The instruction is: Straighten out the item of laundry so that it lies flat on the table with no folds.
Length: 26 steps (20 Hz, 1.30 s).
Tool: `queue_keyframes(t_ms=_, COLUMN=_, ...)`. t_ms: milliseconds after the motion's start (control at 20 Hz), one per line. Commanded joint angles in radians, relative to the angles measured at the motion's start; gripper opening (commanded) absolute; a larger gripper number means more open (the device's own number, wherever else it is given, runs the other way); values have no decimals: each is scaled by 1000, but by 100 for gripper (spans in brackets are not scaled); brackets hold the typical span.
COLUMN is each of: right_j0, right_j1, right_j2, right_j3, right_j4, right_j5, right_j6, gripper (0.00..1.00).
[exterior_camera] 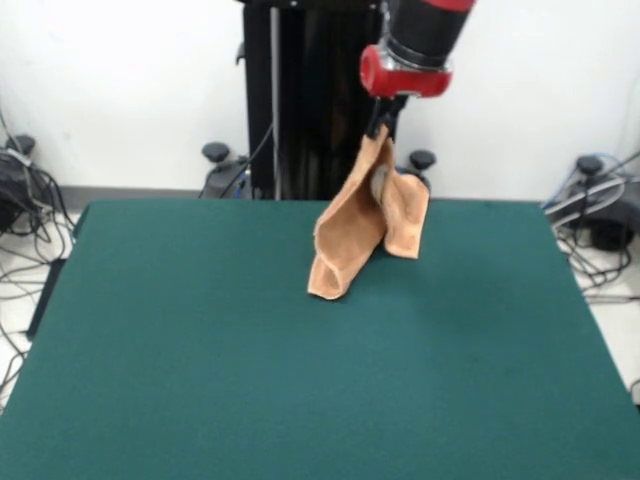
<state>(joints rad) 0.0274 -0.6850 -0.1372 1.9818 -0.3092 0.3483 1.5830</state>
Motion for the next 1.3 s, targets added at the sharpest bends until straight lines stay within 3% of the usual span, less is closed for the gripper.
queue_keyframes(t_ms=50, right_j0=42, right_j1=71, right_j2=16, right_j3=-136, right_j4=62, right_j5=13, right_j6=211, gripper=0)
queue_keyframes(t_ms=900, right_j0=44, right_j1=84, right_j2=5, right_j3=-153, right_j4=69, right_j5=-1, right_j6=199, gripper=0)
queue_keyframes(t_ms=1100, right_j0=12, right_j1=78, right_j2=52, right_j3=-158, right_j4=82, right_j5=5, right_j6=173, gripper=0)
queue_keyframes(t_ms=1300, right_j0=-7, right_j1=3, right_j2=141, right_j3=-143, right_j4=135, right_j5=51, right_j6=152, gripper=0)
